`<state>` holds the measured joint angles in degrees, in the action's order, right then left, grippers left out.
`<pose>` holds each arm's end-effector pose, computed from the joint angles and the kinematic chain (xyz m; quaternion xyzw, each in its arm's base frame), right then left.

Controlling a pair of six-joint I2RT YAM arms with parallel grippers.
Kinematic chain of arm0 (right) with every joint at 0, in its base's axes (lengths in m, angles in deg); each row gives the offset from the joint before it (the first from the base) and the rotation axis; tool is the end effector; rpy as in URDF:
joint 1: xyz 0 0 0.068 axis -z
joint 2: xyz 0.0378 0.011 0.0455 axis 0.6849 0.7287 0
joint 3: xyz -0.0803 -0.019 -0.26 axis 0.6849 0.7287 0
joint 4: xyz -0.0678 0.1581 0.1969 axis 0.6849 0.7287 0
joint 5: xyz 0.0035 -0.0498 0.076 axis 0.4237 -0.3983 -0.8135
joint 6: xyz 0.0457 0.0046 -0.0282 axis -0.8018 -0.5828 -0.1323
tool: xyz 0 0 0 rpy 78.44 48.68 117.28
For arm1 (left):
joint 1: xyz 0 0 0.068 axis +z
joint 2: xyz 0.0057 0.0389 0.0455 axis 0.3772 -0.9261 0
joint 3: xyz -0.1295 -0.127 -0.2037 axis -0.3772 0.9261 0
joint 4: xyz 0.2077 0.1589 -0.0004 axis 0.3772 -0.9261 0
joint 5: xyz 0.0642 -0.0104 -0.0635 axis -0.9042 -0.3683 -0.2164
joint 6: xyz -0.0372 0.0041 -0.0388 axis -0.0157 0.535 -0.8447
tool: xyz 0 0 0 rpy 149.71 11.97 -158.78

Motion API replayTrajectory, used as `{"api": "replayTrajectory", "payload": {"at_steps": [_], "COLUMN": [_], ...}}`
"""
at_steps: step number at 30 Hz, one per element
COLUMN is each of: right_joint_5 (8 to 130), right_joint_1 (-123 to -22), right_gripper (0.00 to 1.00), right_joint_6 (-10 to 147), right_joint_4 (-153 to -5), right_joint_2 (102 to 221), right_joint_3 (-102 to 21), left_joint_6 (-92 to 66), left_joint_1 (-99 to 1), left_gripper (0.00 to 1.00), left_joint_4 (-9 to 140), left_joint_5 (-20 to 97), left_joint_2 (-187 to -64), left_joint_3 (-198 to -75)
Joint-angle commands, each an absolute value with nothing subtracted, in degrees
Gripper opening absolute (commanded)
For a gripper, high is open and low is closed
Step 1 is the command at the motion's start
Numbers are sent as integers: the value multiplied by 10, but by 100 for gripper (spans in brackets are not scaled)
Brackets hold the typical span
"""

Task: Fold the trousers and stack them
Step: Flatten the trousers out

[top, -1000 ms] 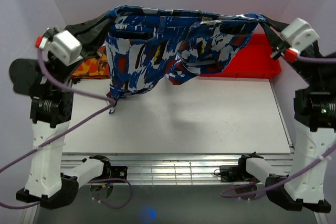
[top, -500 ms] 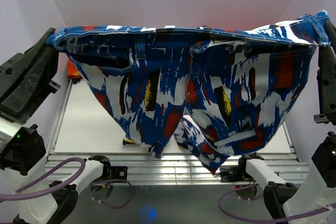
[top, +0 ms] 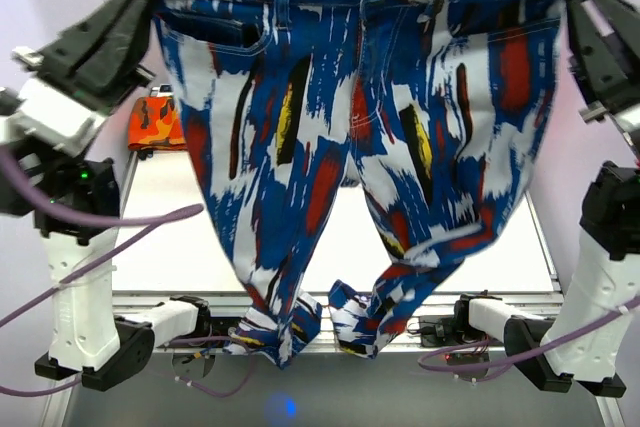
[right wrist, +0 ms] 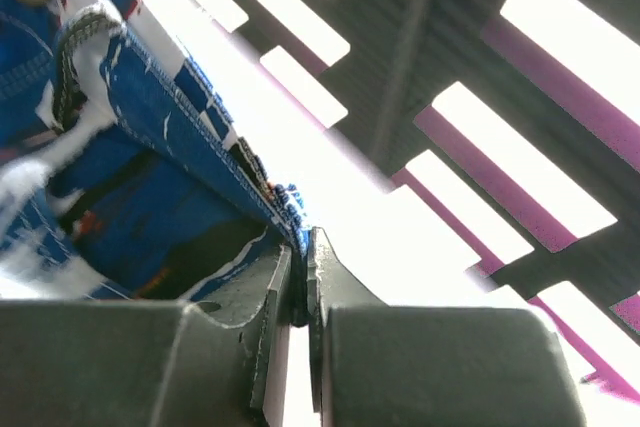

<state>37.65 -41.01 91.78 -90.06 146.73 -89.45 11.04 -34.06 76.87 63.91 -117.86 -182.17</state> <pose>0.0342 0.0211 0.6894 -0.3486 0.1356 -0.0858 0.9234 0.0683 -0.0345 0.6771 0.3223 0.1541 -0.0646 0.9318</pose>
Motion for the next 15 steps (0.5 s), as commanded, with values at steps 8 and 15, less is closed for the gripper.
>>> {"api": "replayTrajectory", "payload": {"at_steps": [8,15], "right_joint_5": [422,458], "right_joint_1": [-402,-486], "right_gripper": [8,8], "right_joint_6": [975,1018], "right_joint_4": [-747,-760], "right_joint_2": [1405,1486], "right_joint_3": [-550,-392], "left_joint_6": [239,216], "left_joint_1": [-324,-324], "left_gripper": [0,0], "left_joint_4": [659,639], "left_joint_5": [404,350], "left_joint_2": [-986,-988], "left_joint_3": [-1404,-1215]}}
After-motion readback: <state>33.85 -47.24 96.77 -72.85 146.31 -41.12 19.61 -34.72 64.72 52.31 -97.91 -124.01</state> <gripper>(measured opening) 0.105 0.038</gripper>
